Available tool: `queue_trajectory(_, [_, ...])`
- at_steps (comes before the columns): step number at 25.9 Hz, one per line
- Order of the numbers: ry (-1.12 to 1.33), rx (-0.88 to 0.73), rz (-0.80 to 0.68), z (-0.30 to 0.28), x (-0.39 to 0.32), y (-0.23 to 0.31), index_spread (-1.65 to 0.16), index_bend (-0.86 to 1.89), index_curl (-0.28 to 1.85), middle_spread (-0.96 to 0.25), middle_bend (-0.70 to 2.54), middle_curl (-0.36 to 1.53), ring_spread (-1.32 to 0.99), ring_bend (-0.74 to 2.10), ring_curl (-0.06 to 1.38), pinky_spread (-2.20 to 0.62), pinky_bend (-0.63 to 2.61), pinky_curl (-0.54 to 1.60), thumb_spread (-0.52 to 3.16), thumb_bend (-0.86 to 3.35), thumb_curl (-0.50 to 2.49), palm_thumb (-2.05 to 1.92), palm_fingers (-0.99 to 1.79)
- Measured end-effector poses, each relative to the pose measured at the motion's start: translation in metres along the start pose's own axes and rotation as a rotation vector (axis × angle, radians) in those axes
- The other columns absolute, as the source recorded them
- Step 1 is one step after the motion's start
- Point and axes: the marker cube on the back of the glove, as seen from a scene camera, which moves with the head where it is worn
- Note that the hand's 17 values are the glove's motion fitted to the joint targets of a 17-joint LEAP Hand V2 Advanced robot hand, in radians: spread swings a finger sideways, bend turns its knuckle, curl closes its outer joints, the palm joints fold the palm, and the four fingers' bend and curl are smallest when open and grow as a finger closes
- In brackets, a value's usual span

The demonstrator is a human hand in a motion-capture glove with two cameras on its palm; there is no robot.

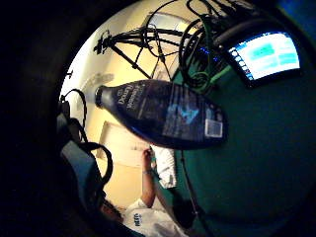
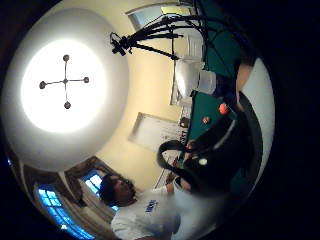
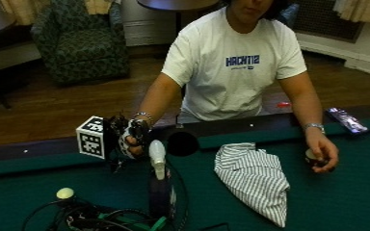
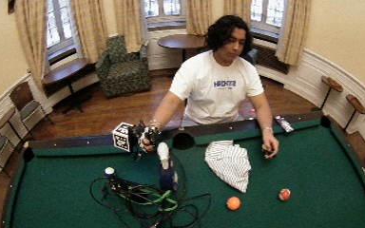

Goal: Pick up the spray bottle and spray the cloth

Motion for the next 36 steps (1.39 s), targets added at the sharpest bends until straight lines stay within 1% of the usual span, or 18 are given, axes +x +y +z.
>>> queue_trajectory(9, [0.017,0.014,-0.035,0.002,-0.004,0.001,-0.28,0.67,0.58,-0.25,0.84,0.76,-0.23,1.03,0.69,-0.17,0.93,0.75,0.82,-0.01,0.62,0.89,1.29])
queue_trajectory(14, [-0.030,0.003,-0.015,0.006,-0.006,0.004,-0.27,0.76,0.64,-0.25,0.92,0.82,-0.23,1.09,0.73,-0.16,0.95,0.81,0.78,0.00,0.67,0.88,1.22])
queue_trajectory(17, [-0.073,-0.009,-0.002,0.006,-0.007,0.006,-0.27,0.71,0.64,-0.24,0.87,0.81,-0.22,1.03,0.71,-0.18,0.89,0.77,0.81,-0.02,0.68,0.85,1.06])
queue_trajectory(20, [-0.087,-0.016,0.000,0.004,-0.008,0.007,-0.26,0.58,0.62,-0.22,0.80,0.78,-0.21,0.99,0.69,-0.20,0.81,0.74,0.84,-0.03,0.68,0.82,0.97])
queue_trajectory(22, [-0.077,-0.025,-0.002,0.002,-0.009,0.006,-0.27,0.45,0.59,-0.21,0.73,0.75,-0.20,0.94,0.67,-0.21,0.73,0.70,0.87,-0.03,0.68,0.79,0.81])
queue_trajectory(24, [-0.051,-0.041,-0.004,-0.001,-0.010,0.007,-0.29,0.38,0.58,-0.21,0.69,0.71,-0.19,0.90,0.65,-0.18,0.65,0.67,0.94,-0.04,0.65,0.75,0.72])
queue_trajectory(26, [-0.020,-0.060,-0.008,-0.003,-0.010,0.008,-0.31,0.41,0.57,-0.19,0.63,0.67,-0.17,0.76,0.60,-0.06,0.48,0.63,1.00,-0.06,0.62,0.68,0.45])
queue_trajectory(27, [-0.006,-0.068,-0.010,-0.003,-0.009,0.008,-0.32,0.42,0.57,-0.18,0.59,0.65,-0.16,0.72,0.59,-0.04,0.45,0.63,1.02,-0.06,0.61,0.66,0.39])
queue_trajectory(30, [0.034,-0.086,-0.003,-0.001,-0.009,0.006,-0.36,0.38,0.52,-0.18,0.48,0.58,-0.16,0.62,0.53,0.02,0.39,0.56,1.04,-0.06,0.57,0.61,0.33])
queue_trajectory(36, [0.066,-0.121,0.013,0.011,-0.005,-0.001,-0.39,0.25,0.43,-0.17,0.36,0.50,-0.15,0.51,0.43,0.08,0.33,0.44,1.02,-0.03,0.52,0.60,0.38])
